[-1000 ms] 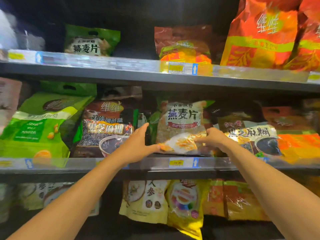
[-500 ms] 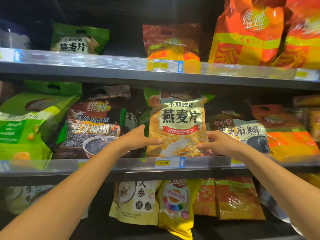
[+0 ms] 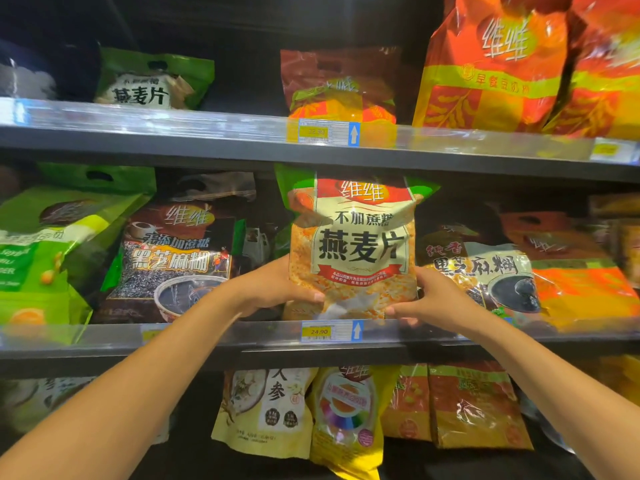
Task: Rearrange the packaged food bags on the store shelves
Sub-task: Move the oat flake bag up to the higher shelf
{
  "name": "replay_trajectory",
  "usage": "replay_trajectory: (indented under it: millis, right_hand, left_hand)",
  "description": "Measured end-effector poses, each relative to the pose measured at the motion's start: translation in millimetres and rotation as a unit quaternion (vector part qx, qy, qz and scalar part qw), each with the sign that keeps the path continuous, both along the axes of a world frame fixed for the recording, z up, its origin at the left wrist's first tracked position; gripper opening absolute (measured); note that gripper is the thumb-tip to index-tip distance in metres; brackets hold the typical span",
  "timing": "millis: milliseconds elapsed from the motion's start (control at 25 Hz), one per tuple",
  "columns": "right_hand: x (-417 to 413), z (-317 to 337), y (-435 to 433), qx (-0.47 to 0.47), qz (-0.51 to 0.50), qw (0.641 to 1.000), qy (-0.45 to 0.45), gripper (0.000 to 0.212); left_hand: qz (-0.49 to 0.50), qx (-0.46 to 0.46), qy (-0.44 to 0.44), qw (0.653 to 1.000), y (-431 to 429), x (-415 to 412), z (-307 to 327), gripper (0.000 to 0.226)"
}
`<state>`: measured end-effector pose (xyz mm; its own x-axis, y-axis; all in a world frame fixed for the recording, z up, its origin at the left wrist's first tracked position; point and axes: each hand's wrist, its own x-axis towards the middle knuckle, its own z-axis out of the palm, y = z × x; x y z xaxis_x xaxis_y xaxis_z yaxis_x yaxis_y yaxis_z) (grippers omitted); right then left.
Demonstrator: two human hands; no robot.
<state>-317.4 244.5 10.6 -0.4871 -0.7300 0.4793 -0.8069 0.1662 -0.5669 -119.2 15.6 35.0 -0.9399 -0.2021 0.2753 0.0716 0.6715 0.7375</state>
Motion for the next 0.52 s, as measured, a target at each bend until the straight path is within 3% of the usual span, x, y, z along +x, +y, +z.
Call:
replay_trajectory:
  millis: [120,360,520]
  right_hand:
    - [9.4,-5.1,5.8,-0.023,-0.014,0.998,0.054,0.049]
    - [11.1,-6.7,6.0,-0.022,0.003,0.999,0.041,0.050]
    - [16.7,1.8,12.8,0.022,0.028,0.999,0.011,0.032]
  left_hand:
    - [0.016,-0.017,0.040,0.999,2.2,6.0,-7.1,0.062]
    - [0.028,-0.029,0.059,0.997,8.4,15.4,-11.8,0.055]
    - [0.023,-0.039,0.045,0.998,7.2,18.1,-14.8,0.052]
